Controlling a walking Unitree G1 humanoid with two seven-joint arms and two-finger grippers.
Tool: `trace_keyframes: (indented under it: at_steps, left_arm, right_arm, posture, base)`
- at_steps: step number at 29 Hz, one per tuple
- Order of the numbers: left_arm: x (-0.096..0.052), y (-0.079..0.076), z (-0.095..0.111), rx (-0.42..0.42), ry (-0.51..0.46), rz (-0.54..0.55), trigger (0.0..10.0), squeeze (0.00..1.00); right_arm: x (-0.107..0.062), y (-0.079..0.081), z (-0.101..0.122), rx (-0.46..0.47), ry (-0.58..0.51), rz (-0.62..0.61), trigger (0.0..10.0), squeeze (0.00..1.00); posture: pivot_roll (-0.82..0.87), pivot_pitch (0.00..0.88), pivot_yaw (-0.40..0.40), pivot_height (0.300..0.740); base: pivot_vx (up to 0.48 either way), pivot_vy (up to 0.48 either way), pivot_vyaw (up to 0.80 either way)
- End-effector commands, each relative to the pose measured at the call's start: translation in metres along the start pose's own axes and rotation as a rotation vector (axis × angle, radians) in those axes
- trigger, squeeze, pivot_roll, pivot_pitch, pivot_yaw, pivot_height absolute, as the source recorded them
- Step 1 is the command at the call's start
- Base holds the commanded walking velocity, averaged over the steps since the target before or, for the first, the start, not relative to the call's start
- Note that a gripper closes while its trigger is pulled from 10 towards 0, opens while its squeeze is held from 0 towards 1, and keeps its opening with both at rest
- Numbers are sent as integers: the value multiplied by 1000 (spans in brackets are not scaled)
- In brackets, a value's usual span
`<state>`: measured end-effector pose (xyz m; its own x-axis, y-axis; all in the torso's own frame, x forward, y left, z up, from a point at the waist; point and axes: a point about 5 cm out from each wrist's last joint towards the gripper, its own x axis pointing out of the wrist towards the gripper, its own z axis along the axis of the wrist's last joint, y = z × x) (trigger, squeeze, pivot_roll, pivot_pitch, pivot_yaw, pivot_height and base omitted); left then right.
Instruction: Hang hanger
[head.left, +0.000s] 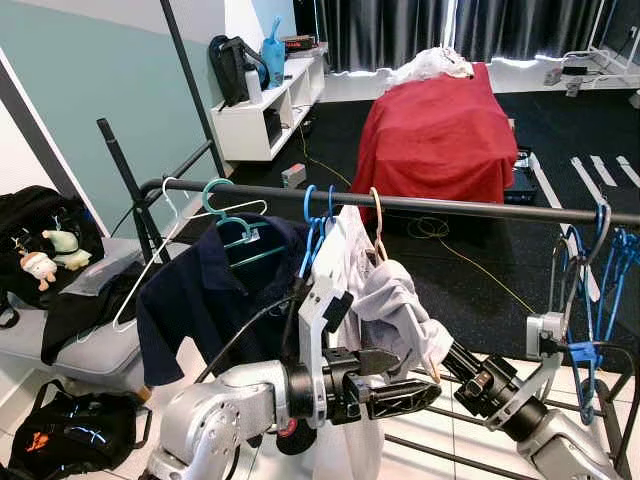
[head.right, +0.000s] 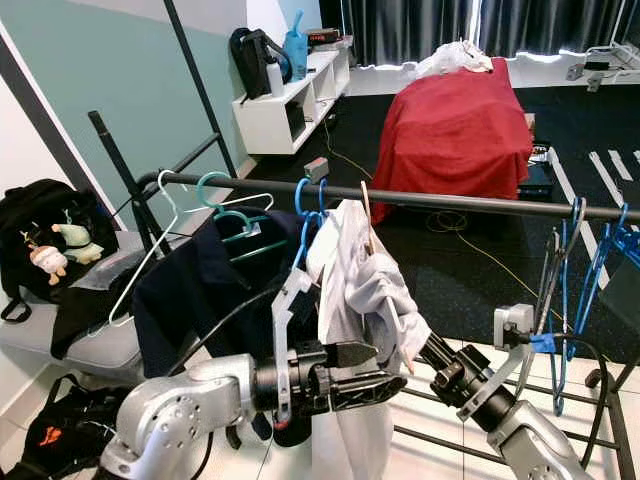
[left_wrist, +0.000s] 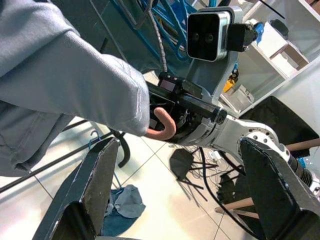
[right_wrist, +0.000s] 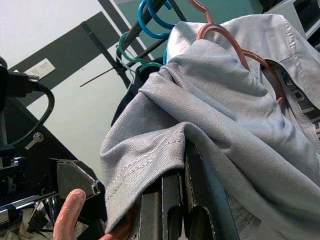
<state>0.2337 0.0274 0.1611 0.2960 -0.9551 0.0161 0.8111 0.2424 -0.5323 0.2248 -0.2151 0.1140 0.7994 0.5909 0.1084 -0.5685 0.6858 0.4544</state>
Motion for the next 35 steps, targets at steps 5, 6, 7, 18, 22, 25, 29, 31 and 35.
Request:
trace_keyframes:
  at_steps: [5,6,7,18,22,25,29,31,35]
  left_arm:
    - [7,4,3,-30,-24,32,10000,0]
    - [9,4,4,-34,-34,33,10000,0]
    - [10,4,4,-38,-39,34,10000,0]
    - [16,2,-1,-49,-4,31,10000,0]
    - [20,3,-5,-61,20,54,10000,0]
    - [22,2,-4,-69,23,50,10000,0]
    - [25,0,-3,-77,18,41,10000,0]
    - [26,-1,-2,-83,10,33,10000,0]
    - [27,-4,2,-99,-19,12,10000,0]
  right_arm:
    - [4,2,-1,-1,-3,13,0,0]
    - [4,2,-1,-1,-3,14,0,0]
    - [4,2,-1,-1,-3,15,0,0]
    - [4,3,-1,-1,-5,16,0,0]
    - [3,3,-1,-1,-6,14,0,0]
    - [3,3,0,-1,-6,13,0,0]
    - [3,3,0,-1,-6,12,0,0]
    - [3,3,0,-1,-6,12,0,0]
    - [2,3,0,1,-5,10,0,0]
  posture:
    - [-121,0,110,710]
    - [-124,0,111,710]
    - [-124,0,111,710]
    - [-125,0,113,710]
    - [-124,0,113,710]
    - [-124,0,113,710]
    - [-125,0,114,710]
    - [-125,0,114,710]
    - [-126,0,113,710]
  base:
    - [0,0,0]
    - [0,0,0]
    - [0,0,0]
    - [0,0,0]
    - [0,0,0]
    - [0,0,0]
    - [0,0,0]
    - [0,0,0]
    - [0,0,0]
